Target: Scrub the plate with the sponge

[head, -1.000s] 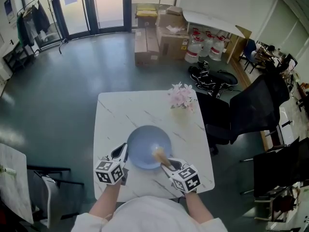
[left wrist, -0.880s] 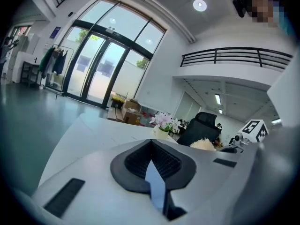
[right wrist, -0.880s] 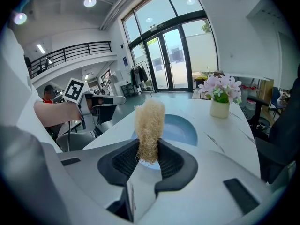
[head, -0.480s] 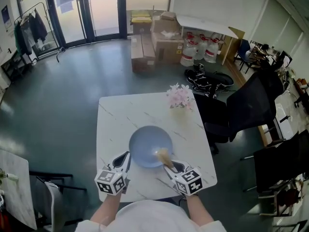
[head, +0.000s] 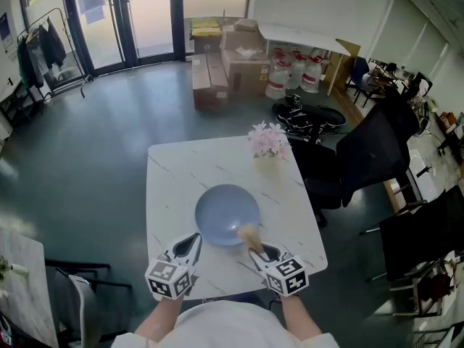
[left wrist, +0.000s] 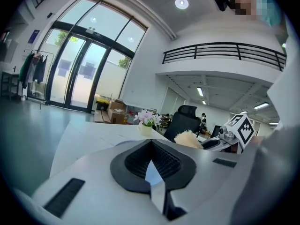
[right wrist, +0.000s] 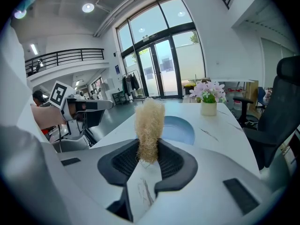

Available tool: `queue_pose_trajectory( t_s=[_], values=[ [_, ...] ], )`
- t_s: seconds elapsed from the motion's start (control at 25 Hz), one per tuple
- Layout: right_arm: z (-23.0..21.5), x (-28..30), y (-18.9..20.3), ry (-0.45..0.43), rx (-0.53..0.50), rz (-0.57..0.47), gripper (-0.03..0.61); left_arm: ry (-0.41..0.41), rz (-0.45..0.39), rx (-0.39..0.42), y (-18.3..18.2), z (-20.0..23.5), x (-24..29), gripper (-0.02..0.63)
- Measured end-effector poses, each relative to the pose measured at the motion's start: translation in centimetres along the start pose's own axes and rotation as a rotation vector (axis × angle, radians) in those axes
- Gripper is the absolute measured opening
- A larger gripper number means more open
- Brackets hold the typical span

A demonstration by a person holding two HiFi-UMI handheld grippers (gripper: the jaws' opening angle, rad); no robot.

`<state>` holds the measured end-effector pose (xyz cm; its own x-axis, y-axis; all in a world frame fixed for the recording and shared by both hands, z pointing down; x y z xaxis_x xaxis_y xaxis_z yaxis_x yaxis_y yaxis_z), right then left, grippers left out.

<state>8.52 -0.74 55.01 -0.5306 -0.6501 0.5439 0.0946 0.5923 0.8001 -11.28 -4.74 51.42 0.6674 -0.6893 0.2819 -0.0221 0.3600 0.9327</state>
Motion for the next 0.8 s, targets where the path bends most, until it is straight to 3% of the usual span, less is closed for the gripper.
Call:
queue_pose_trajectory(
  t_s=[0.4, 0.8],
  values=[
    [0.5, -1.6, -0.7, 0.119, -0.032, -0.096, 0.117, 0.010, -0.011, 0.008, -0.1, 0.3, -1.5, 0.032],
    [1.0, -2.0, 0.0, 0.127, -0.022, -0.095, 0.117, 0.014, -0.019, 0.002, 0.2, 0.1, -2.0, 0.032]
  ],
)
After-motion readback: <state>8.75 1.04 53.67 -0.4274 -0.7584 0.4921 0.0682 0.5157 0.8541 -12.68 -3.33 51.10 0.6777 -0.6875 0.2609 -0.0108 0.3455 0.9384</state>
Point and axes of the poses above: the fingertips, and each gripper's own axes: x forward along the fingers, z to its left, y out of its underside, the point moved 4 cm from there along -x, backward along the fingers, and after that the axes turned 5 degrees about x, right-handed, at the moved point
